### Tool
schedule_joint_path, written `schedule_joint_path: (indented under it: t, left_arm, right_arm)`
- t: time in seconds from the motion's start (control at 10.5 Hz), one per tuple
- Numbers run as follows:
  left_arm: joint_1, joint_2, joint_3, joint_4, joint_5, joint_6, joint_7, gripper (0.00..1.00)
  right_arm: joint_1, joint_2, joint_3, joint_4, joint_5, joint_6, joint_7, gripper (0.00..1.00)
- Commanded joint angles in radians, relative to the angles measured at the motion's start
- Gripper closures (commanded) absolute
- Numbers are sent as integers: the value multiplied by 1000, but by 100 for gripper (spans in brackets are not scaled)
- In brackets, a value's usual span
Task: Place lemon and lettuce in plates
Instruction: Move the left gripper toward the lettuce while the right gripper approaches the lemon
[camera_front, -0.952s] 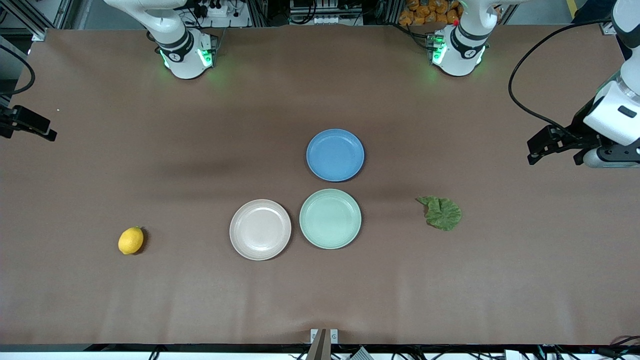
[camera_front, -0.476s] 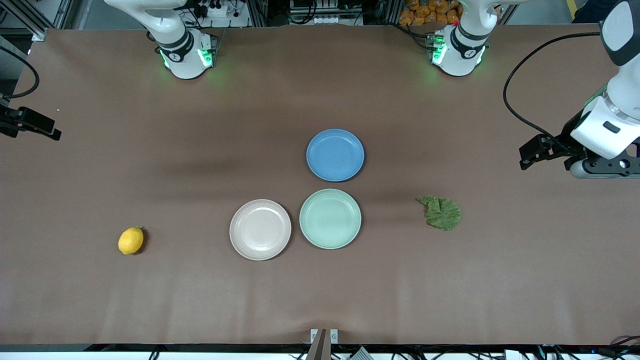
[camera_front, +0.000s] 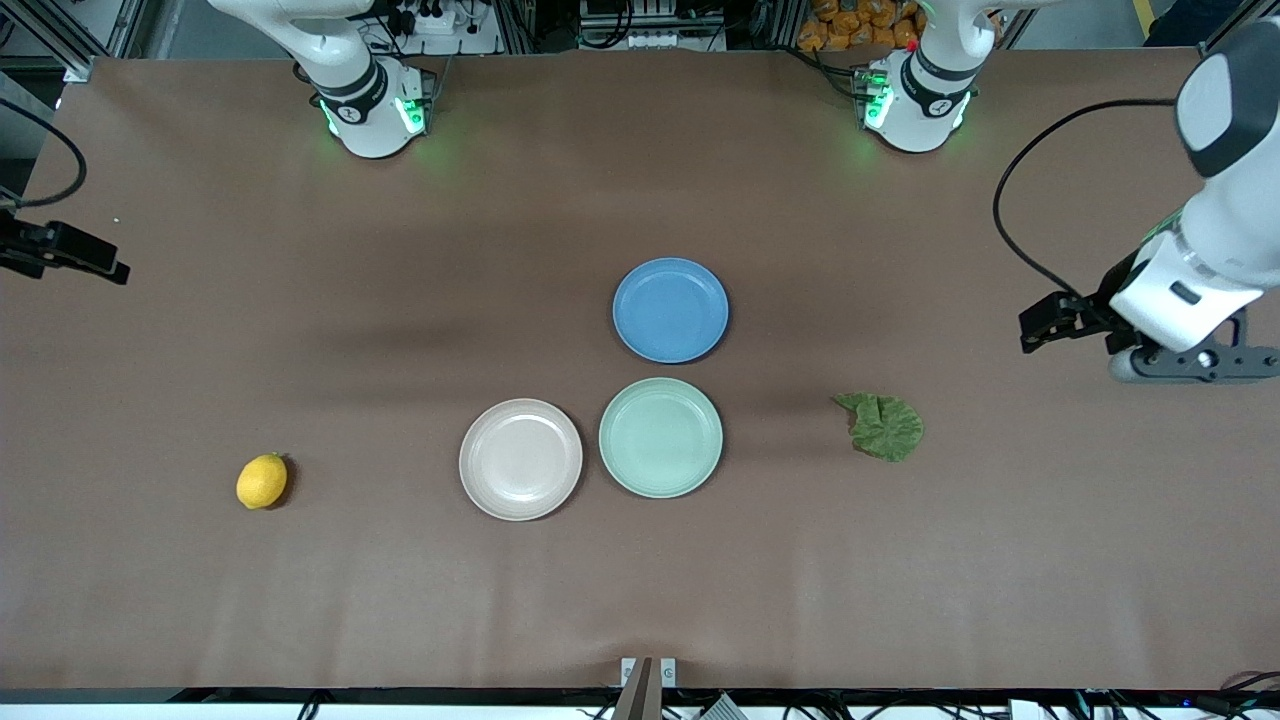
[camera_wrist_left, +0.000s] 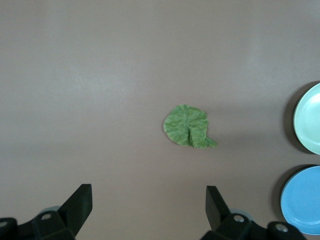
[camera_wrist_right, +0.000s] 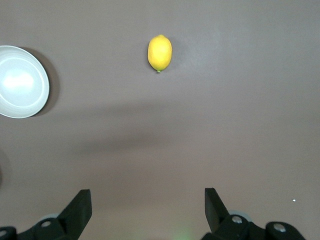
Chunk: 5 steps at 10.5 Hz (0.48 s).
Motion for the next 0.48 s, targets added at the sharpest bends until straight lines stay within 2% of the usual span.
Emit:
schedule_joint_path:
  t: [0.0,0.38]
  left_arm:
    - [-7,67,-4,15,-17,3,-15,0]
    - [-9,164,-5,12,-20,68,-16,0]
  right_arm:
    - [-22,64,3,17,9,7,-8,0]
    - [-17,70,3,16,-1,-1,-9,0]
